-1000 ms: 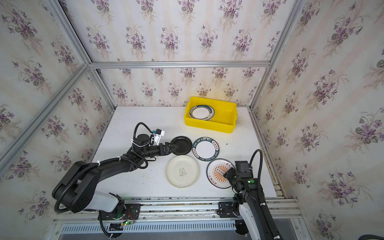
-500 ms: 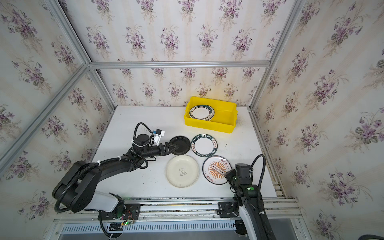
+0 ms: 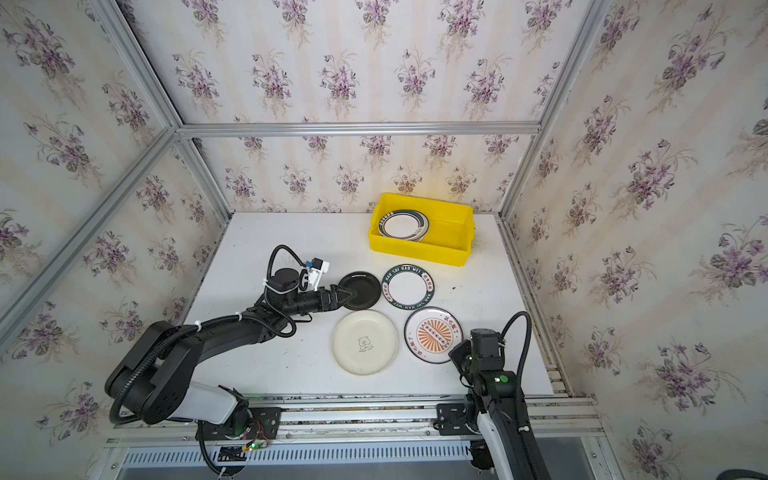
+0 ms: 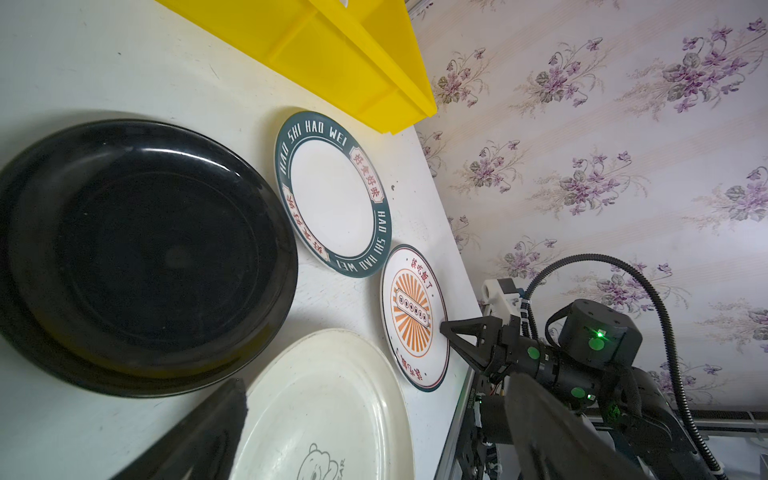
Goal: Place the plates into the plastic bin on the countertop
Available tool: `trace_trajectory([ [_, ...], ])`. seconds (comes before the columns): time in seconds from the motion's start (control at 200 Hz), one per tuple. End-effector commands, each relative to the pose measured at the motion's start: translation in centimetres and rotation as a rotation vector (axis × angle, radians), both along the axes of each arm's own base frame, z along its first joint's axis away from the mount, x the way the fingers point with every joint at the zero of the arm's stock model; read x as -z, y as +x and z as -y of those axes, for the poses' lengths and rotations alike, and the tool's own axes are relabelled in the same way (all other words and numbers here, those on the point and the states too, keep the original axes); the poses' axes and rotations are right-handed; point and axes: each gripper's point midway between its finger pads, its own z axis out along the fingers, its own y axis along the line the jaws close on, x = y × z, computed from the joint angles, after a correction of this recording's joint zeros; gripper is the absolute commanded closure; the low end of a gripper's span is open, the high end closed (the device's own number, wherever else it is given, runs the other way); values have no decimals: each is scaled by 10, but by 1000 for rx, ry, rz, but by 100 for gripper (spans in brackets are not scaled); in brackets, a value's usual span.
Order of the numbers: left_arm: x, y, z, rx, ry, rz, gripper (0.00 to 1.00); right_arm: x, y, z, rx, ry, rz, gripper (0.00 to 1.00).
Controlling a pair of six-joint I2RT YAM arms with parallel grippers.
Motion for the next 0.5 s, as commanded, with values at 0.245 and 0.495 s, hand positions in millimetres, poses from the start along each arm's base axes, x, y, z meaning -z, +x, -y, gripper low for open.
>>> trace_trajectory([
  [0.245,-3,2,1,4,-10,14,1,6,-15,9,29,-46,-59,94],
  [0.495,-3,2,1,4,-11,14,0,-1,-14,12,32,-65,-43,100],
])
